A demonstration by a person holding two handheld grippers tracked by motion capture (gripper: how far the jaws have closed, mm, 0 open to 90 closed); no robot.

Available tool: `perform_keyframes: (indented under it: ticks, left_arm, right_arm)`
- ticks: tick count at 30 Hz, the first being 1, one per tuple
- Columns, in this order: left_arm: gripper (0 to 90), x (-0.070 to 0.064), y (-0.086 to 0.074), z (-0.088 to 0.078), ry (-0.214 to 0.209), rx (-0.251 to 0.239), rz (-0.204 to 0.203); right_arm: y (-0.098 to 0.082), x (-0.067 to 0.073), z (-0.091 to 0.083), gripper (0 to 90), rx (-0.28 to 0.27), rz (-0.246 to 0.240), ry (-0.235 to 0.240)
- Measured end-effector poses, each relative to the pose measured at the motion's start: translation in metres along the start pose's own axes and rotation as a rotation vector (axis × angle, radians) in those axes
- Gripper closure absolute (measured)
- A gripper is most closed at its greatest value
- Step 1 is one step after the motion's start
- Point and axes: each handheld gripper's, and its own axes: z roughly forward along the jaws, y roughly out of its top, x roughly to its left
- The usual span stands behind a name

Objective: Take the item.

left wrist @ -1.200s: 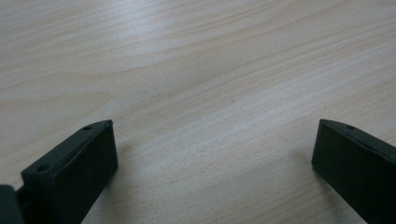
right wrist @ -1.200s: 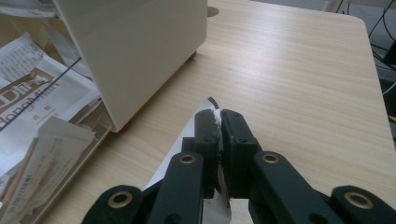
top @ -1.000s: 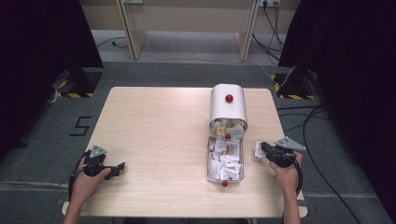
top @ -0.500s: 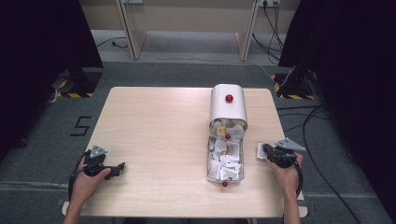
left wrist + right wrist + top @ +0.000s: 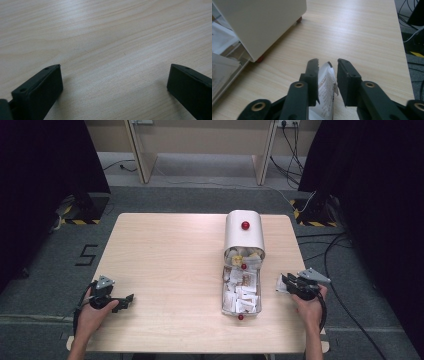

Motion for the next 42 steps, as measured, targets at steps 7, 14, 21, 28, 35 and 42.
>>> perform_keyframes:
  ticks: [7,14,21,28,35,42]
  left_arm:
    - [0.0,0.0,0.0,0.0,0.0,0.0,0.0]
    - [0.0,0.0,0.0,0.0,-0.001,0.0,0.0]
    - [0.0,0.0,0.0,0.0,0.0,0.0,0.0]
    - [0.0,0.0,0.0,0.0,0.0,0.0,0.0]
    - [0.0,0.0,0.0,0.0,0.0,-0.001,0.0]
    - [0.0,0.0,0.0,0.0,0.0,0.0,0.0]
  right_arm:
    - [0.0,0.001,-0.002,58.2,-0.002,0.008,-0.001]
    - [-0.006,0.001,-0.008,49.1,0.01,0.042,-0.007]
    - [-0.01,0.003,-0.014,40.4,0.017,0.057,-0.024]
    - [-0.011,0.012,-0.021,33.4,0.023,0.054,-0.03]
    - [-0.011,0.019,-0.031,29.0,0.019,0.055,-0.031]
    - [-0.012,0.026,-0.038,27.8,0.021,0.041,-0.022]
